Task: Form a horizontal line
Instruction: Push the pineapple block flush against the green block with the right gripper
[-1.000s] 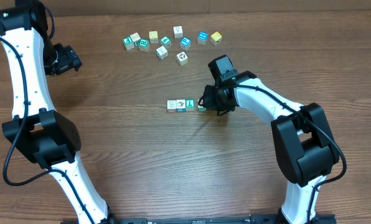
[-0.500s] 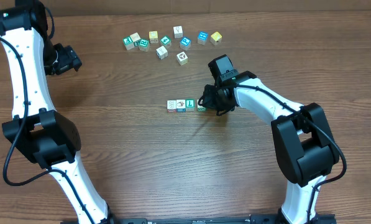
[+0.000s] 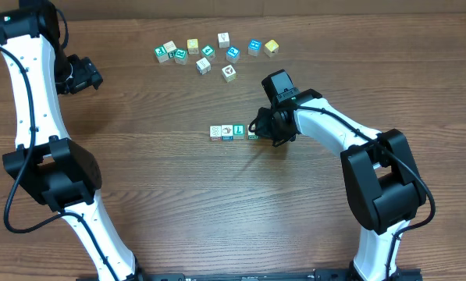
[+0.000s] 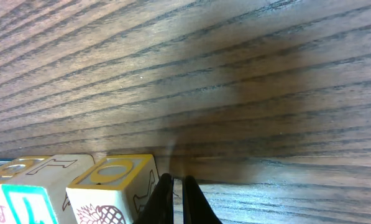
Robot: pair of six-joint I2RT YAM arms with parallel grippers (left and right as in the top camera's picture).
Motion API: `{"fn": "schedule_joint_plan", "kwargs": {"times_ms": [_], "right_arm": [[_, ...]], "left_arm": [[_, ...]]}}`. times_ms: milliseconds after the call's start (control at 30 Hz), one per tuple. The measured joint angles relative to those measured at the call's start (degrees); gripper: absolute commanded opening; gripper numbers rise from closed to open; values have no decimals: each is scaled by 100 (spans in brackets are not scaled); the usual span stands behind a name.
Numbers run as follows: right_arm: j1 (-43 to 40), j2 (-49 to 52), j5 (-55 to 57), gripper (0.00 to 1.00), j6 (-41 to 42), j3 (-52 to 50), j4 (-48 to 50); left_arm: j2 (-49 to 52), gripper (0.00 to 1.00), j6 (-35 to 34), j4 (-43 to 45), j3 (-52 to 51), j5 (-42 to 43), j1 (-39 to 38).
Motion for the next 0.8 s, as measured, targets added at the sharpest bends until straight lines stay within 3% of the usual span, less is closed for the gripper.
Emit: {"fn": "schedule_joint_plan", "kwargs": {"times_ms": [800], "right_arm": [[151,0,15,4,-52,0,247]], "left_arm": [[0,99,0,0,0,0,0]]}}
